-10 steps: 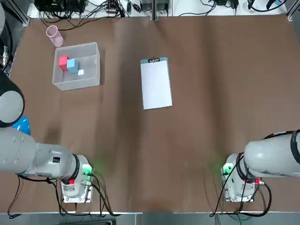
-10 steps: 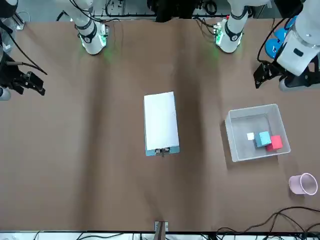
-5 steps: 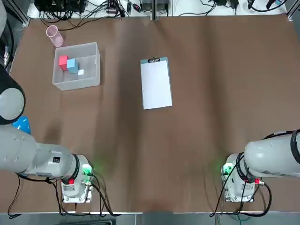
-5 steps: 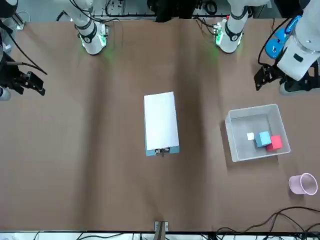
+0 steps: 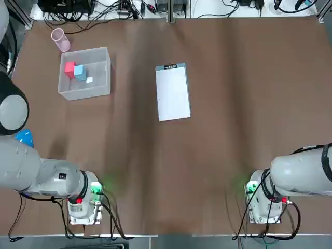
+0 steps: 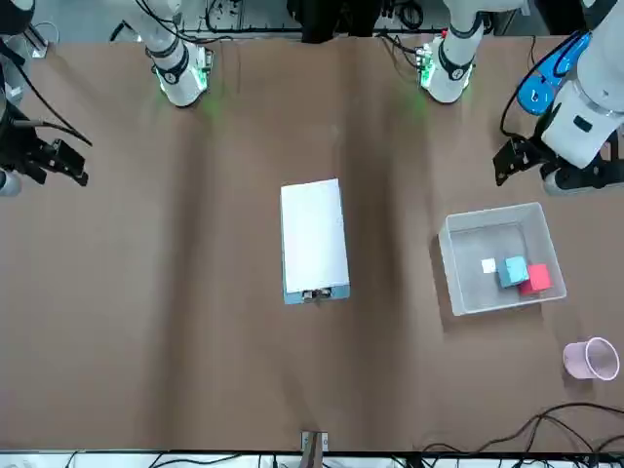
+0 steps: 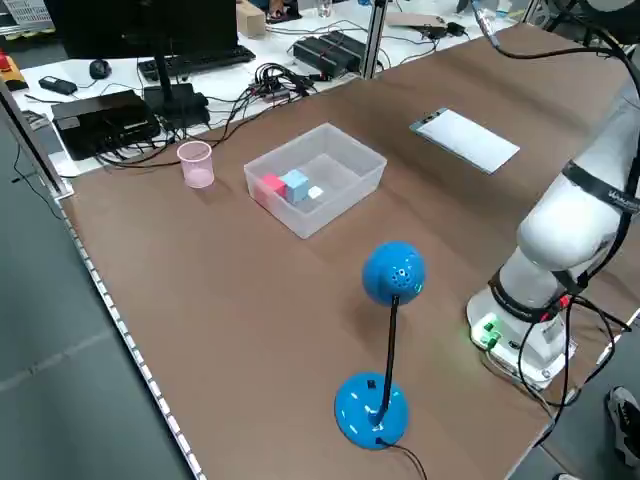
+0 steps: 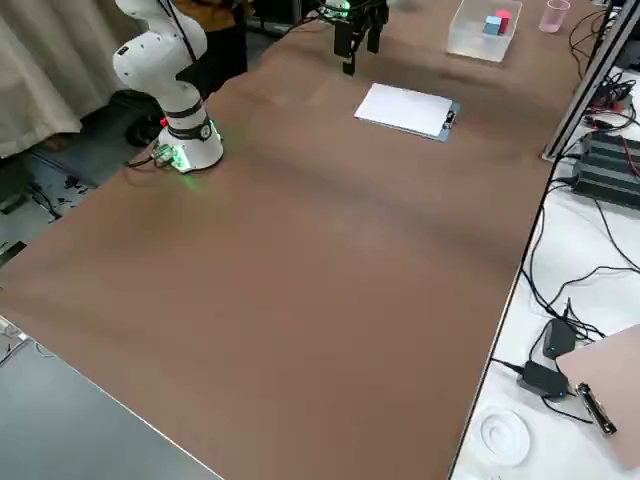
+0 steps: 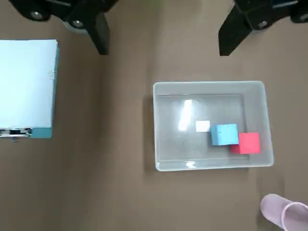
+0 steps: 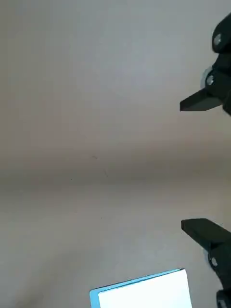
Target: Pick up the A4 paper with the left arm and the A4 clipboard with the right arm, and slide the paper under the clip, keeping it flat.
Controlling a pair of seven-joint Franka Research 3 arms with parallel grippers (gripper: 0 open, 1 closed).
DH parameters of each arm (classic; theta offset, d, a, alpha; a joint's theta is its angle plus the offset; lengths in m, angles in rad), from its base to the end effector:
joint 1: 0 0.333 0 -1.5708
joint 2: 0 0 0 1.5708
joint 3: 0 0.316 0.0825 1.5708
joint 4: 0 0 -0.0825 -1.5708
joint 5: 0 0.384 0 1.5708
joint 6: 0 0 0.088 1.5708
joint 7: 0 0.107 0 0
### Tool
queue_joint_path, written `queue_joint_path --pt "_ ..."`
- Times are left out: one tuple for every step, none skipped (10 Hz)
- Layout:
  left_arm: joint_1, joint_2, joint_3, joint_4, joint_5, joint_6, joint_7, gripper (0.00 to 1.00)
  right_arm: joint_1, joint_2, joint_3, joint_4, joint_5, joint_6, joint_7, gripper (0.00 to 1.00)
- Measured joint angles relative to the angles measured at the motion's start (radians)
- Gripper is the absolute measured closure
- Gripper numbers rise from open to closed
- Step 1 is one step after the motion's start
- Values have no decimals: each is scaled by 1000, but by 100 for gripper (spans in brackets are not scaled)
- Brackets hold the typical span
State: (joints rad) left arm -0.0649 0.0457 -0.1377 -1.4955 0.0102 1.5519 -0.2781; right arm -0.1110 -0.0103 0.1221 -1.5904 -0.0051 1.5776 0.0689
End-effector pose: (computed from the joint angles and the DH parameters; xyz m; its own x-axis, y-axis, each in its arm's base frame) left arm 0.5563 -0.1111 0.6329 0.9971 0.0758 0.0118 0.0759 -0.9971 -0.0007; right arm 0.5517 0.0059 0.6215 0.9983 -0.0577 -0.0021 -0.0577 -0.9983 0.0065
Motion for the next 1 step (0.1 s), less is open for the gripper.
queue_joint_path --pt "11 0 0 0 -16 0 0 0 0 0 0 0 0 0 0 1"
